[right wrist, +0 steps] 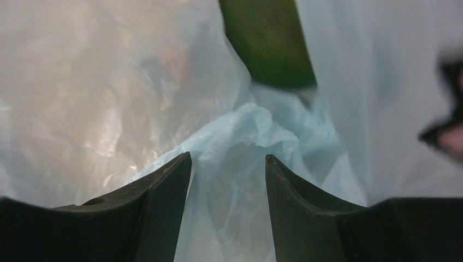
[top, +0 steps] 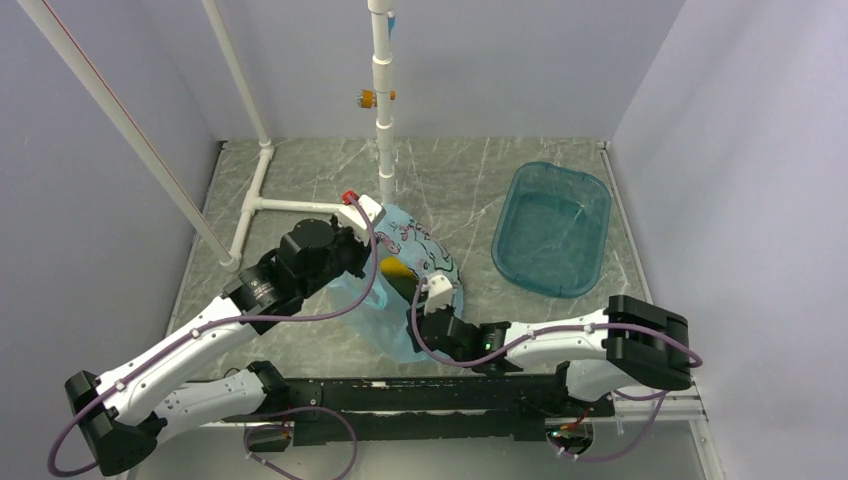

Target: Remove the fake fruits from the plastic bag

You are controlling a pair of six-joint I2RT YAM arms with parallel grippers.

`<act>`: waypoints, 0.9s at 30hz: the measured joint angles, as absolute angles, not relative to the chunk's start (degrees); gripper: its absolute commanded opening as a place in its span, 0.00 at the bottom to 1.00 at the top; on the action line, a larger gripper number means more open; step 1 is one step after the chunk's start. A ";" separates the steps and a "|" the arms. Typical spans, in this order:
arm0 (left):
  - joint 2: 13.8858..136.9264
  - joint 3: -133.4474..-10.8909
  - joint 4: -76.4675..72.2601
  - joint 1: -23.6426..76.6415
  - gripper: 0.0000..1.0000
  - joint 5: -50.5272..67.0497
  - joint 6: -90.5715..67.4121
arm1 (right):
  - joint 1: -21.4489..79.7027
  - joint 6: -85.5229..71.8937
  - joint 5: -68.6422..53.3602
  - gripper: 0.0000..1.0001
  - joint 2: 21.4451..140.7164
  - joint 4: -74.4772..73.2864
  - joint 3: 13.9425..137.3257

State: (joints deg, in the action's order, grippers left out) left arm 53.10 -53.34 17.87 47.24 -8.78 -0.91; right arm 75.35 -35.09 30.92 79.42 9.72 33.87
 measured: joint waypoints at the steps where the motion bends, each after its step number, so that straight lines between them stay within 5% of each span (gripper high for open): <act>1: 53.12 -53.34 17.89 47.31 0.00 -9.34 -0.91 | 75.20 -35.24 30.70 0.48 79.40 10.70 31.55; 10: 53.67 -53.34 17.98 47.42 0.00 -10.41 -1.17 | 74.11 -43.16 30.96 0.49 74.78 18.61 17.52; 17: 54.19 -53.34 17.78 47.51 0.00 -8.86 -1.08 | 71.92 -46.11 27.94 0.53 74.37 19.18 17.85; 27: 54.17 -53.34 17.08 48.03 0.00 -6.37 -1.08 | 74.19 -49.06 25.96 0.70 55.51 11.92 19.20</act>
State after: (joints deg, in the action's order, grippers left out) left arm 54.17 -53.34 17.08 48.03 -6.37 -1.08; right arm 74.19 -49.06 25.96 55.51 11.92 19.20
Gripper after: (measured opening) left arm 0.012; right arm 0.675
